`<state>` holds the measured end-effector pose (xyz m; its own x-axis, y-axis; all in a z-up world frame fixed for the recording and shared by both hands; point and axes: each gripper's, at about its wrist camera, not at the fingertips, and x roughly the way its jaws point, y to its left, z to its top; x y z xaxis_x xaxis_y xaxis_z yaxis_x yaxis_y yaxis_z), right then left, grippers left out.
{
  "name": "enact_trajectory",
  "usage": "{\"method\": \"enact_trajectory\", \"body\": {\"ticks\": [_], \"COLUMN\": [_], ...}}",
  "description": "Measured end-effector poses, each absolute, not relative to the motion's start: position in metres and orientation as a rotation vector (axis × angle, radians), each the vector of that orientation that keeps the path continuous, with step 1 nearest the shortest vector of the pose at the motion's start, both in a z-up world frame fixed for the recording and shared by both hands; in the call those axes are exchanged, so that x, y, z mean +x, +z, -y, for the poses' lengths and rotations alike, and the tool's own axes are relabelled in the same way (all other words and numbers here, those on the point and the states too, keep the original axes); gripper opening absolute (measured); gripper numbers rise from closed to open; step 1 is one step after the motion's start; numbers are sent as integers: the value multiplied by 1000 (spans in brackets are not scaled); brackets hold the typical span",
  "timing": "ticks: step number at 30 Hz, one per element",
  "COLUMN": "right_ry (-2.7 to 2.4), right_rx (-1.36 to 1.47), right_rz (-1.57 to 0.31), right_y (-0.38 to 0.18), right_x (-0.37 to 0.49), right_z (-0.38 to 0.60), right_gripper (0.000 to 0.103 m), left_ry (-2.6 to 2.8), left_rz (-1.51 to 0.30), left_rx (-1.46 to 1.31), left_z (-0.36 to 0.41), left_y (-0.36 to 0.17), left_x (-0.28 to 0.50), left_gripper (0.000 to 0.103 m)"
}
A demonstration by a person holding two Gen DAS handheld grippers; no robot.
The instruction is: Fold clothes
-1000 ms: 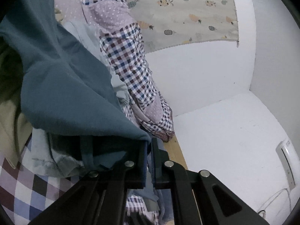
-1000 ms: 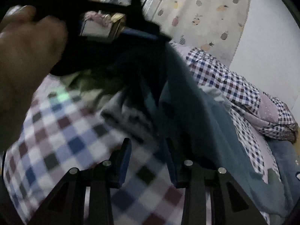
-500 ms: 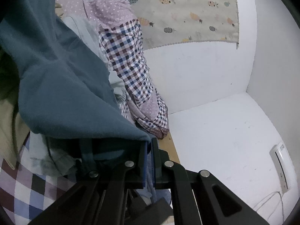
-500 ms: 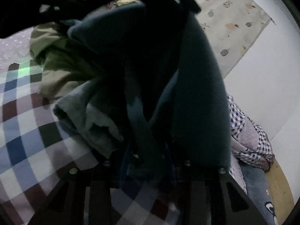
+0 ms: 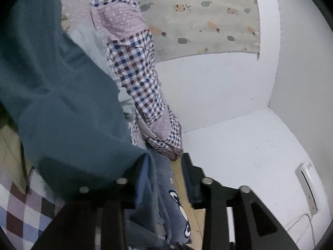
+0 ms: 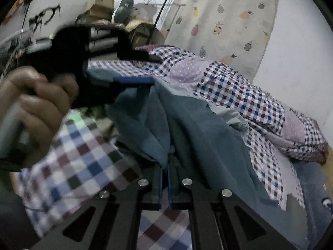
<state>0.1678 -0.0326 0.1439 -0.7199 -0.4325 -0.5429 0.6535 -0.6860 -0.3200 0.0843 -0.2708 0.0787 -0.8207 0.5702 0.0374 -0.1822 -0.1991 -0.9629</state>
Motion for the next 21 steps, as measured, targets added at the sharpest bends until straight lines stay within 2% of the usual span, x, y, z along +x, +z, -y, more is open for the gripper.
{"method": "enact_trajectory", "body": {"ticks": [2, 8, 13, 17, 21], "right_ry": [-2357, -2317, -2284, -2219, -2185], "right_rx": [591, 664, 693, 755, 796], "right_rz": [-612, -420, -328, -129, 11], "right_y": [159, 186, 196, 216, 241], "right_x": [180, 208, 224, 231, 223], "right_z": [25, 5, -3, -13, -20], "right_gripper": [2, 2, 2, 2, 2], "left_ry": [2123, 2308, 2418, 2455, 2523], "left_rz": [1536, 1388, 1335, 1304, 1124], "left_rx": [-430, -389, -484, -586, -663], "left_z": [276, 290, 292, 285, 260], "left_y": [88, 111, 106, 95, 95], "left_x": [94, 125, 144, 157, 179], "left_gripper": [58, 77, 77, 77, 77]}}
